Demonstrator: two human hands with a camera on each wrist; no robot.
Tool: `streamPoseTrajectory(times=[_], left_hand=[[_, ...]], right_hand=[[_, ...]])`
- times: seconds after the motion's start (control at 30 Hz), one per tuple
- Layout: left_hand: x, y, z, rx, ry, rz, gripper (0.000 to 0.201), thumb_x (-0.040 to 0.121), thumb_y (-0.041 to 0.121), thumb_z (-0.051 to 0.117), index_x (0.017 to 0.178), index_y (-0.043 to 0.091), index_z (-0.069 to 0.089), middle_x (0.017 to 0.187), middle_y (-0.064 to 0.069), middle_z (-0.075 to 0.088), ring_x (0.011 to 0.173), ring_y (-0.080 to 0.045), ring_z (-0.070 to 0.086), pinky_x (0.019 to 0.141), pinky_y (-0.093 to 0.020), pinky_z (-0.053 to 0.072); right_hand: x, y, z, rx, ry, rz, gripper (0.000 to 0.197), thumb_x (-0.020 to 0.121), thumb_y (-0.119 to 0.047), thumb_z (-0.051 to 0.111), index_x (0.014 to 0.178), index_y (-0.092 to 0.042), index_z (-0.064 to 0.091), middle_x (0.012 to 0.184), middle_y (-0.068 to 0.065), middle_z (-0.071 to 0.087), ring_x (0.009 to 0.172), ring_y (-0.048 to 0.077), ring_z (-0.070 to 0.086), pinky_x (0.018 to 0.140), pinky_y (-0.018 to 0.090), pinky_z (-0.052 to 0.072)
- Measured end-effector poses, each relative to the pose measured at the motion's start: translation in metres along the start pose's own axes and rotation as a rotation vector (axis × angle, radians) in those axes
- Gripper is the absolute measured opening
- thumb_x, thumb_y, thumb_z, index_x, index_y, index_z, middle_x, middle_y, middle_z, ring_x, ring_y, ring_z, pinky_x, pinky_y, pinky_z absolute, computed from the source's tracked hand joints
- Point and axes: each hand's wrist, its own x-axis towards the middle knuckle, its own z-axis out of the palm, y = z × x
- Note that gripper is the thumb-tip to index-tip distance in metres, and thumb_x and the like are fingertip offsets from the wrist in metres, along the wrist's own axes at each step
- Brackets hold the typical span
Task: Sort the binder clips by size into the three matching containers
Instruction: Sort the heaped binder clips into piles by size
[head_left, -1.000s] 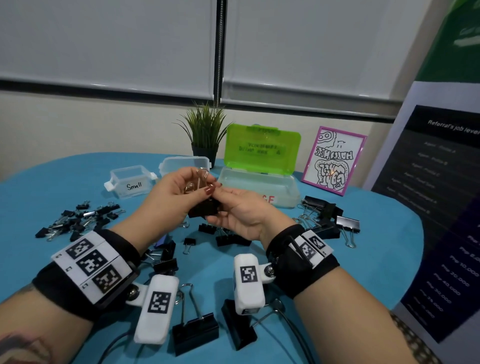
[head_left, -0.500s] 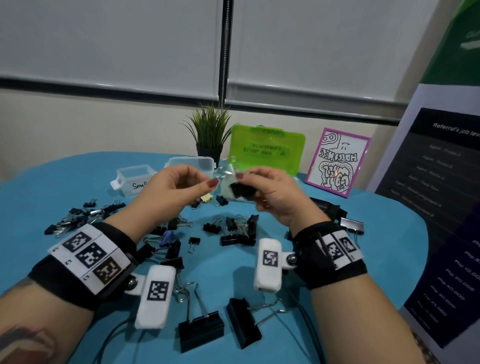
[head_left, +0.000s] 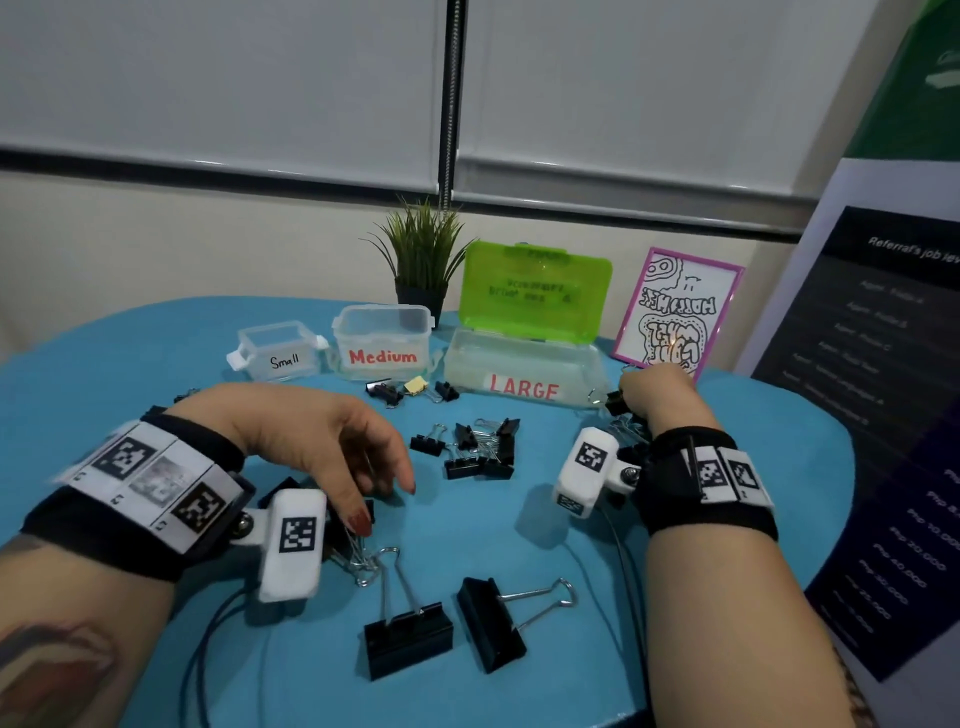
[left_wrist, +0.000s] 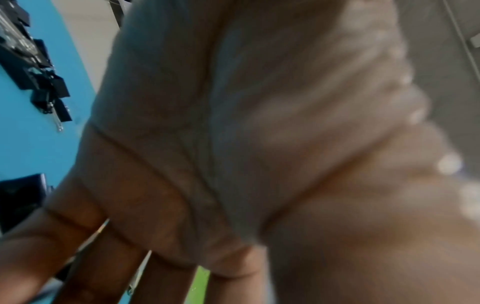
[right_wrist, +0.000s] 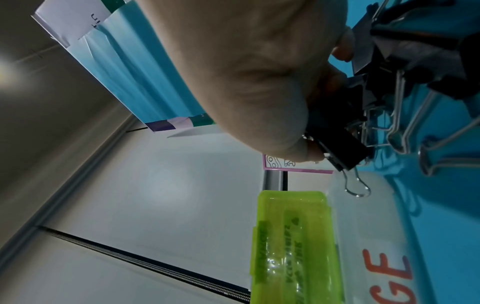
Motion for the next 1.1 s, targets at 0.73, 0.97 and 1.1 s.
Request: streamPoseTrajectory(times=[0.73,0.97,1.1], left_hand=[[-0.009,0.003,-0.008,0.359,0.529,-0.501,0.075,0.039,0.076,0.083,0.100,0.038,0.063,0.105,0.013,0.059,0.099,-0.014,0.058,0.093,-0.038,0.051],[-0.024,0.026,0.000,0.494,0.290,-0.678,0.091,0.046,0.067,0.086,0.120,0.028,0.052,0.107,0.007,0.057,0.104,-0.019,0.056,0.088,-0.034,0.049],[-0.023,0.028,0.004,0.442,0.302,-0.686,0.080,0.061,0.055,0.087,0.125,0.017,0.057,0.113,-0.003,0.068,0.105,-0.022,0.066,0.083,-0.031,0.055]], right_hand=[[-0.122,-0.045,-0.003,-0.076,-0.701,-0.737,0.042,0.075,-0.044,0.084,0.111,-0.030,0.067,0.099,-0.002,0.074,0.088,0.016,0.069,0.074,0.031,0.051],[-0.185,-0.054,-0.004,-0.590,-0.947,-0.873,0.057,0.059,-0.039,0.095,0.108,-0.031,0.067,0.103,-0.005,0.072,0.087,0.014,0.068,0.084,0.034,0.056],[-0.210,-0.054,-0.005,-0.827,-0.957,-0.895,0.057,0.061,-0.040,0.094,0.108,-0.030,0.065,0.100,-0.010,0.064,0.087,0.009,0.062,0.071,0.026,0.049]])
